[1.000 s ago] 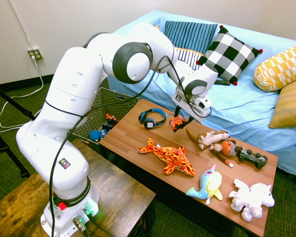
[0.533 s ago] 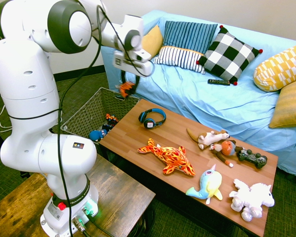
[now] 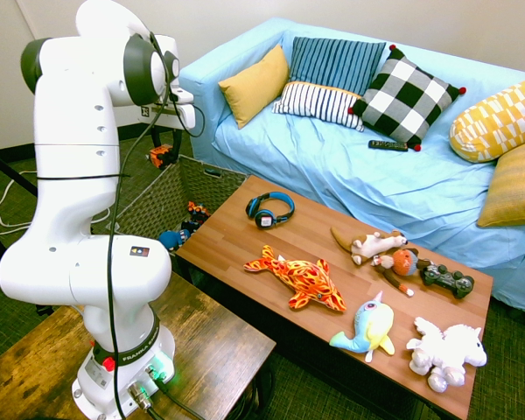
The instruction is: Put the toy car in the basket
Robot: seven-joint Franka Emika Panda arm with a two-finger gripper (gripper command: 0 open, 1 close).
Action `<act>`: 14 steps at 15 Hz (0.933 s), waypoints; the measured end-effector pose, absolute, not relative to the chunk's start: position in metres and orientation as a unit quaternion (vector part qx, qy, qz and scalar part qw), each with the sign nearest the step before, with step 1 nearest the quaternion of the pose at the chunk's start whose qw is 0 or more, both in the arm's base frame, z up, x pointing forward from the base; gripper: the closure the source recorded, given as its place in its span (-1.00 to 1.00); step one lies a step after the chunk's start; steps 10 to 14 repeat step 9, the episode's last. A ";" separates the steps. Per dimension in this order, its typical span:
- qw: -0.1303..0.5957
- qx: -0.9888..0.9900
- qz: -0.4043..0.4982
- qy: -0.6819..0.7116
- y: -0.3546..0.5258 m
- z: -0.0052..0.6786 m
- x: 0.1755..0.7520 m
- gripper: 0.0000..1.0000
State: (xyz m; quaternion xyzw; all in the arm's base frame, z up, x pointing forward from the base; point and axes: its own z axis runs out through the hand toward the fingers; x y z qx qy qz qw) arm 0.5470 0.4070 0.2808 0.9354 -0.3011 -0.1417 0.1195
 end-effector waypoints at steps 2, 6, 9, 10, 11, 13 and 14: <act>0.115 0.937 -0.151 -0.293 0.423 0.294 0.557 -1.00; 0.087 0.935 -0.124 -0.320 0.398 0.340 0.600 -1.00; 0.018 0.912 -0.127 -0.390 0.260 0.387 0.652 -1.00; 0.018 0.912 -0.127 -0.390 0.260 0.387 0.652 -1.00; 0.018 0.912 -0.127 -0.390 0.260 0.387 0.652 -1.00; 0.018 0.912 -0.127 -0.390 0.260 0.387 0.652 -1.00; 0.018 0.912 -0.127 -0.390 0.260 0.387 0.652 -1.00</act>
